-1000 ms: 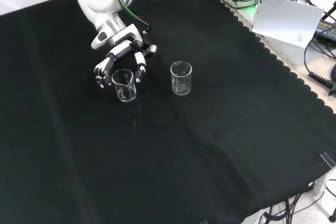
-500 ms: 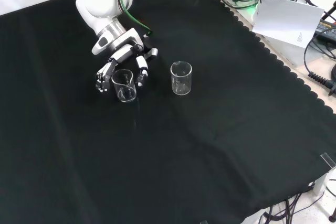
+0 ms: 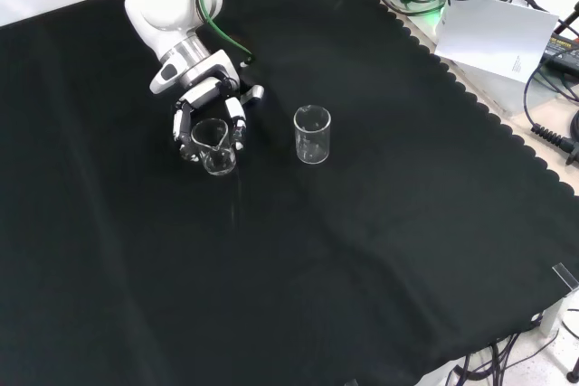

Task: Pick up the beaker on the right.

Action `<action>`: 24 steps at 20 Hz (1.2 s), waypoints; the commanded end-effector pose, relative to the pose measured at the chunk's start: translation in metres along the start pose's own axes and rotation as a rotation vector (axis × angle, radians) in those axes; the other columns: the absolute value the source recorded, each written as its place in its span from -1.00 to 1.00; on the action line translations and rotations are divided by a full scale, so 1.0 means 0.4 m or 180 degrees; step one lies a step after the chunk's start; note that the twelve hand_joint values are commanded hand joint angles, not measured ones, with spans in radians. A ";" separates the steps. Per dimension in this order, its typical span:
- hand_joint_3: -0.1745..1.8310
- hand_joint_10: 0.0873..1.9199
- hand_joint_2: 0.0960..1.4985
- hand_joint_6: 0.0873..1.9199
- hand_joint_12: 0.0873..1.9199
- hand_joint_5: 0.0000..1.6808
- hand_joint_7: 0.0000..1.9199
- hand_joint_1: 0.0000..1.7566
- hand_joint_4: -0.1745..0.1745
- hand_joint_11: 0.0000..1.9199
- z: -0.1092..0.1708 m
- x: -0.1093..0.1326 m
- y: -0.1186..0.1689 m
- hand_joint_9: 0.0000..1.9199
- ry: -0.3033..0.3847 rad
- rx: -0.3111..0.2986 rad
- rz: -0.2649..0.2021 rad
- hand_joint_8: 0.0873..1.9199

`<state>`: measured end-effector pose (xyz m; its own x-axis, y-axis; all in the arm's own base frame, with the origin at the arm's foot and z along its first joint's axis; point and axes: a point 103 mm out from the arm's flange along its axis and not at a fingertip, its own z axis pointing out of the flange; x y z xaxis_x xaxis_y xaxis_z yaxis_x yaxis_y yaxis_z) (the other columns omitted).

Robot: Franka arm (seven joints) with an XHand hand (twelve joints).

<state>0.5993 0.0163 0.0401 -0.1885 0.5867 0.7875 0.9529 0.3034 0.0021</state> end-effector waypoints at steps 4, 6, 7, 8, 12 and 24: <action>-0.23 -0.52 -0.17 -0.30 -0.26 0.44 0.25 0.60 -1.00 0.32 -0.068 0.167 -0.035 0.45 -0.0437 -0.0504 -0.0096 -0.22; -0.20 -0.49 -0.17 -0.29 -0.25 0.44 0.29 0.53 -1.00 0.33 -0.109 0.200 -0.037 0.53 -0.0587 -0.0498 -0.0159 -0.27; -0.19 -0.48 -0.18 -0.29 -0.25 0.44 0.31 0.51 -1.00 0.33 -0.127 0.219 -0.042 0.56 -0.0671 -0.0483 -0.0179 -0.29; -0.18 -0.48 -0.18 -0.29 -0.24 0.44 0.32 0.50 -1.00 0.33 -0.142 0.235 -0.048 0.57 -0.0763 -0.0463 -0.0187 -0.30; -0.17 -0.47 -0.19 -0.29 -0.24 0.45 0.33 0.49 -1.00 0.34 -0.190 0.274 -0.099 0.60 -0.1037 -0.0380 -0.0122 -0.32; -0.10 -0.44 -0.25 -0.25 -0.22 0.45 0.33 0.49 -1.00 0.37 -0.271 0.350 -0.287 0.61 -0.1667 -0.0289 0.0215 -0.28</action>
<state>0.5248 0.0024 0.1988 -0.2416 0.8376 0.4900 0.9689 0.2359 0.0745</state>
